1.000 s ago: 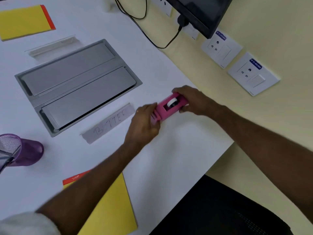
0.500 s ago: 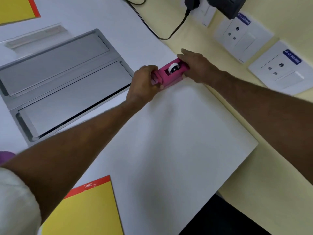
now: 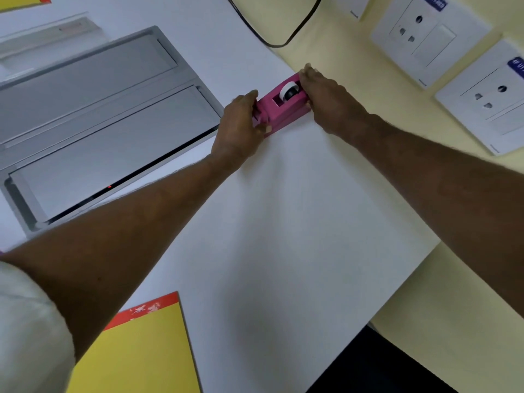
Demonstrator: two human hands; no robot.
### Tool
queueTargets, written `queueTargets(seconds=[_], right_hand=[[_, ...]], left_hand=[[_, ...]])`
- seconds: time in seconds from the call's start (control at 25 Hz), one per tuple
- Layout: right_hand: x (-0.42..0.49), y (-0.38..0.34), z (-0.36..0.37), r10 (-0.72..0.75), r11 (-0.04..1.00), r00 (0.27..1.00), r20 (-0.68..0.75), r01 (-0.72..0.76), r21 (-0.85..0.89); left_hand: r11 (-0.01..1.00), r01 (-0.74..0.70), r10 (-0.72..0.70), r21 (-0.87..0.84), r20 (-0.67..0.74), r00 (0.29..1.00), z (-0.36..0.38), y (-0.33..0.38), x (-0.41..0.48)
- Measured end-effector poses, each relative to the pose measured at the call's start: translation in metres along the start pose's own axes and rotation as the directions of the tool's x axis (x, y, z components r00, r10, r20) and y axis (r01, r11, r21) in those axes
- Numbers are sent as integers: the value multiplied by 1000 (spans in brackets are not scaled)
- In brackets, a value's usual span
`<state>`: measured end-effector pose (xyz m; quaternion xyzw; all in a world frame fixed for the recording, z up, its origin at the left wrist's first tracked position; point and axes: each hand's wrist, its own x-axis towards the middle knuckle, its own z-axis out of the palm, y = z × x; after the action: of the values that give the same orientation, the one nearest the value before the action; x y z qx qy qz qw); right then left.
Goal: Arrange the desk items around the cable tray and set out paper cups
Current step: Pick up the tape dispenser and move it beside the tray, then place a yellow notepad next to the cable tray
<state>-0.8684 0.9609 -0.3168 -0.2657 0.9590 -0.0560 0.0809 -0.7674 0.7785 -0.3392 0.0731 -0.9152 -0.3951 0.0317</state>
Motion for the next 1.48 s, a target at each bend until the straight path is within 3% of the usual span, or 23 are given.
queueTargets(seconds=[0.2, 0.56, 0.68, 0.84, 1.0, 1.12, 1.28, 1.4, 1.48], right_hand=[[-27, -18, 10, -21, 996, 999, -24, 18, -88], [-119, -124, 24, 149, 980, 985, 81, -159, 122], [-150, -169, 32, 121, 987, 989, 89, -129, 96], [-203, -229, 30, 71, 978, 991, 111, -91, 188], [-258, -284, 39, 26, 940, 974, 226, -101, 327], [-281, -310, 54, 139, 854, 932, 335, -284, 436], [-299, -326, 78, 262, 774, 794, 548, -512, 372], [-305, -334, 85, 312, 764, 785, 535, -542, 349], [-305, -341, 86, 381, 734, 783, 492, -579, 353]], left_hand=[[998, 49, -51, 29, 82, 995, -21, 8, -16], [993, -31, 17, 112, 125, 992, -71, 0, -131], [985, -48, 29, 163, 118, 993, -80, -17, -185], [985, -15, -7, 169, 128, 992, -103, -42, -254], [987, 109, -123, 119, 118, 985, -132, -67, -324], [962, 271, -269, 3, 136, 953, -147, -88, -378], [842, 511, -501, -174, 100, 859, -154, -104, -441], [706, 643, -641, -296, 119, 758, -149, -106, -471], [652, 662, -664, -368, 144, 734, -147, -106, -474]])
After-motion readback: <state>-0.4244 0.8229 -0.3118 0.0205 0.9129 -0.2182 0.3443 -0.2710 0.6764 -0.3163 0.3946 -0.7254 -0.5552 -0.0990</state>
